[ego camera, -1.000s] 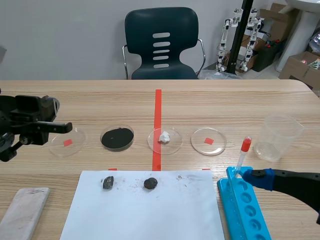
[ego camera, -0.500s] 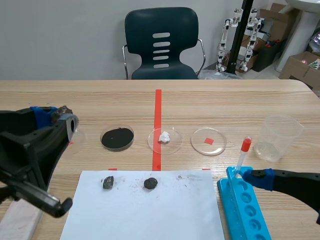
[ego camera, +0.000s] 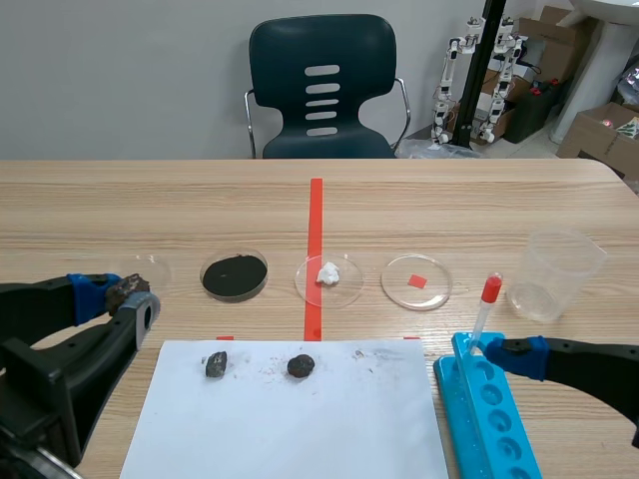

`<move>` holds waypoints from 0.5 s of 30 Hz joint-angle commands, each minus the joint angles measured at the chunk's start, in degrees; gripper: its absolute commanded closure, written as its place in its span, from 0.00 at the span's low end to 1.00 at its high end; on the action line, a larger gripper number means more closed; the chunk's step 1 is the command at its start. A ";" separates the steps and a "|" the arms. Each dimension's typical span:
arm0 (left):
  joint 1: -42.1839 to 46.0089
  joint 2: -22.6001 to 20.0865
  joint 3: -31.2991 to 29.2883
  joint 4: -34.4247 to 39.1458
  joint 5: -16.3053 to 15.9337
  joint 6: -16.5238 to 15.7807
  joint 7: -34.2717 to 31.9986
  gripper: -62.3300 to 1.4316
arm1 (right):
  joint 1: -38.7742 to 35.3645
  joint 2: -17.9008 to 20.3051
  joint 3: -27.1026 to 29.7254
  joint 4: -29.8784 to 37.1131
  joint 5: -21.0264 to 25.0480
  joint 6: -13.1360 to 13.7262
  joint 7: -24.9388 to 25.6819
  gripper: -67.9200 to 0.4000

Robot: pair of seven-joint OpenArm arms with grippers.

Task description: Rub the mineral on the streak plate

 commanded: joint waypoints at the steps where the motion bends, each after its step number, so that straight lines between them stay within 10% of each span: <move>1: -0.17 -0.17 -0.17 0.31 -0.13 -0.11 -0.04 0.80 | 0.02 -0.17 0.52 1.29 0.61 -0.22 0.85 0.11; 15: -0.31 -0.17 -0.17 0.31 -0.13 -0.09 4.42 0.80 | 0.02 -0.17 0.52 1.29 0.61 -0.22 0.85 0.11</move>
